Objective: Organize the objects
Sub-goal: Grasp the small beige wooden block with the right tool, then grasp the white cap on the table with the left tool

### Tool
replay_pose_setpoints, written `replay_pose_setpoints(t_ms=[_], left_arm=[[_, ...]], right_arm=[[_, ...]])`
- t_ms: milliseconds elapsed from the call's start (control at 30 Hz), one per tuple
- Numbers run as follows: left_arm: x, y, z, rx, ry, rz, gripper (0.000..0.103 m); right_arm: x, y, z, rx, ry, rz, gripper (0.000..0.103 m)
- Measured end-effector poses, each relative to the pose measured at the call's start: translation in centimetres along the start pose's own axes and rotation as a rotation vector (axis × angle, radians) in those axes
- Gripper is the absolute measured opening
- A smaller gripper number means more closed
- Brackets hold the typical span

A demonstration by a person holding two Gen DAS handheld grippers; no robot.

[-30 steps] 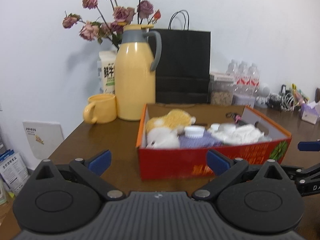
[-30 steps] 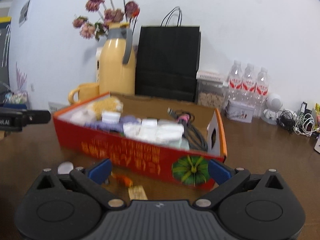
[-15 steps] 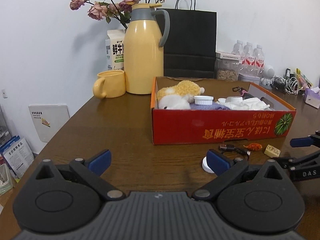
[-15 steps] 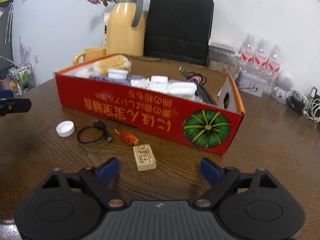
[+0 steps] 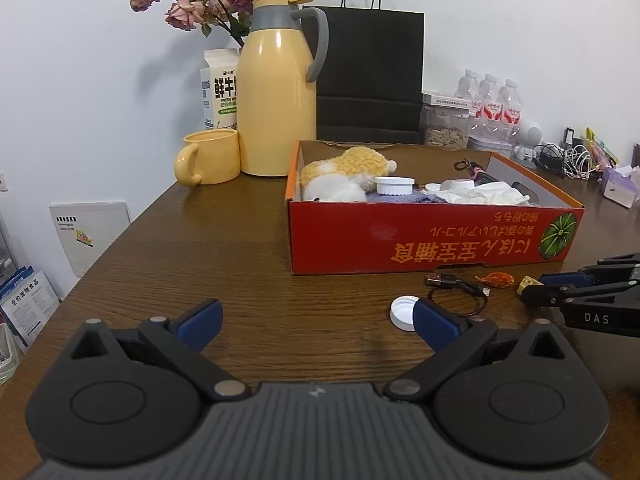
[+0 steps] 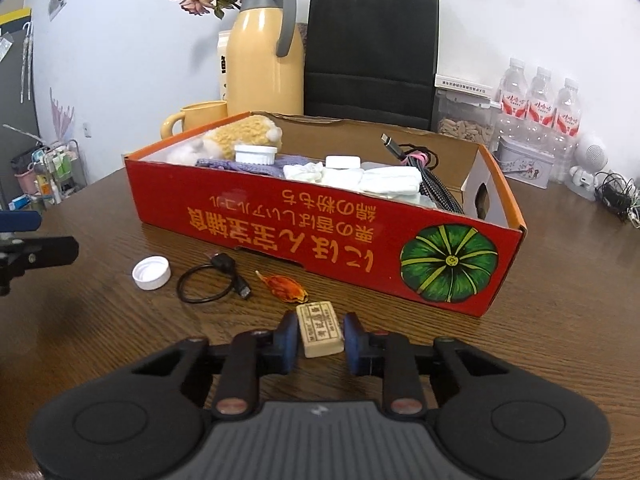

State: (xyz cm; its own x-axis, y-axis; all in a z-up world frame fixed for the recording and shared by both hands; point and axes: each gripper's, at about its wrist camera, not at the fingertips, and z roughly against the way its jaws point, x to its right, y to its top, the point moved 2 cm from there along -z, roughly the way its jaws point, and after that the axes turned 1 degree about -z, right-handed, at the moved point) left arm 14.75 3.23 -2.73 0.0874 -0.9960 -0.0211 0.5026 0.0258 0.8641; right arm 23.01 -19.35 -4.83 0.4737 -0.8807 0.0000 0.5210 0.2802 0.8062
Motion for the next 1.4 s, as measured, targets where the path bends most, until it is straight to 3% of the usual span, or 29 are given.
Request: replay_pose_setpoints(t_ms=[233, 567, 933, 1033, 1233, 1333, 1400], left_arm=[[0.9, -0.2, -0.6, -0.025, -0.017, -0.021, 0.103], [2.9, 0.1, -2.3, -0.077, -0.052, -0.070, 0.103], [4.6, 0.5, -4.8, -0.117, -0.056, -0.098, 0.102], [4.7, 0.3, -5.1, -0.123, -0.056, -0.096, 0.096], [4.8, 0.3, -5.3, -0.126, -0.071, -0.089, 0.071], [5.0, 0.2, -5.3, -0.123, -0.098, -0.092, 0.050], [5.1, 0.1, -5.2, -0.114, -0.107, -0.099, 0.030]], right_arm=[[-0.5, -0.1, 0.5, 0.032, 0.018, -0.011, 0.023], [-1.3, -0.1, 3.1, 0.193, -0.031, -0.009, 0.023], [-1.5, -0.1, 3.7, 0.222, -0.029, -0.008, 0.023], [-1.5, -0.2, 3.8, 0.227, -0.029, -0.007, 0.023], [-1.6, -0.2, 3.9, 0.231, -0.029, -0.005, 0.023], [-1.7, -0.2, 3.9, 0.231, -0.029, -0.004, 0.023], [-1.7, -0.2, 3.9, 0.232, -0.029, -0.004, 0.023]])
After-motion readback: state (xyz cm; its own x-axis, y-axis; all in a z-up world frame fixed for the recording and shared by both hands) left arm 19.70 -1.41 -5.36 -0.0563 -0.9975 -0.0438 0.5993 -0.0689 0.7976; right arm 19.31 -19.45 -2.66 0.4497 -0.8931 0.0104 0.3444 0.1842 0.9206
